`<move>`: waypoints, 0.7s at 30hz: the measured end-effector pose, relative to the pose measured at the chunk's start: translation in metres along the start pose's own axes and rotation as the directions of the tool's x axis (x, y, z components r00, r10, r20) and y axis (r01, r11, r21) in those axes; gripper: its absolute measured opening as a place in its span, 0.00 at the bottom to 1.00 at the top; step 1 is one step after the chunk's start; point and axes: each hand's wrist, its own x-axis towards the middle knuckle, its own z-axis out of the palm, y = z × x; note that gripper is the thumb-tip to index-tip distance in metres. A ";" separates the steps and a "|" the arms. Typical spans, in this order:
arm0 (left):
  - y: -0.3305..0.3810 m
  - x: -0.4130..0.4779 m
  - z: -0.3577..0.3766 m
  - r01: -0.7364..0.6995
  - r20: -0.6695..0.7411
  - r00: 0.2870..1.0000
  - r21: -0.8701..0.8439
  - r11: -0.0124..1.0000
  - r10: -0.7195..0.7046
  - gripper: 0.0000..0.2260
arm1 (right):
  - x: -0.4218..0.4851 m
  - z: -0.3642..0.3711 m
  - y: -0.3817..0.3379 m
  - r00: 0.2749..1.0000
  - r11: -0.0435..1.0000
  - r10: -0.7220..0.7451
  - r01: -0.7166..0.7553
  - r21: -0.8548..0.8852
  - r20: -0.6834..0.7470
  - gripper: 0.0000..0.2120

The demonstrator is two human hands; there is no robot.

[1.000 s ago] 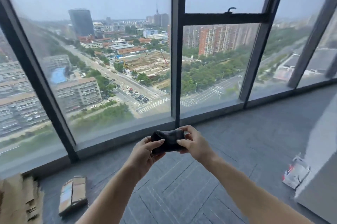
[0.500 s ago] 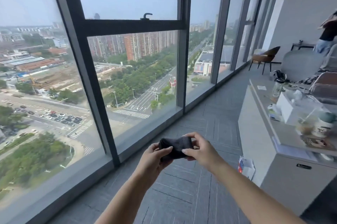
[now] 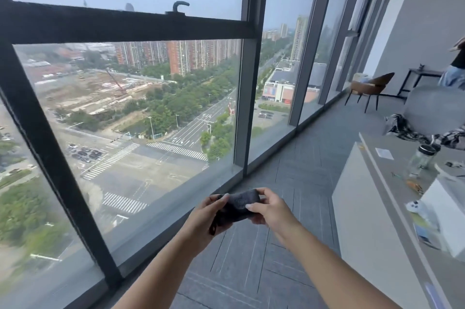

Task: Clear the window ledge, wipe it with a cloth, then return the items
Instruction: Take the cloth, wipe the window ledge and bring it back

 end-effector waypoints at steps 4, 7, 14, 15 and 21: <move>0.047 0.125 0.009 -0.034 0.021 0.999 -0.030 0.999 0.035 0.09 | 0.132 -0.012 -0.025 0.999 0.997 0.016 -0.013 0.070 -0.050 0.16; 0.087 0.220 0.017 -0.038 0.037 0.998 -0.058 0.998 0.041 0.13 | 0.231 -0.018 -0.053 0.995 0.977 0.050 -0.031 0.209 -0.085 0.11; 0.172 0.417 0.040 0.006 0.063 0.998 -0.112 0.994 0.001 0.17 | 0.436 -0.033 -0.118 0.978 0.907 0.167 -0.103 0.408 -0.125 0.03; 0.181 0.442 0.044 0.004 0.061 0.998 -0.126 0.992 0.004 0.17 | 0.462 -0.034 -0.123 0.975 0.898 0.179 -0.108 0.427 -0.131 0.04; 0.204 0.598 0.072 0.001 0.004 1.000 -0.188 0.982 0.000 0.15 | 0.625 -0.042 -0.129 0.962 0.810 0.264 -0.180 0.558 -0.074 0.18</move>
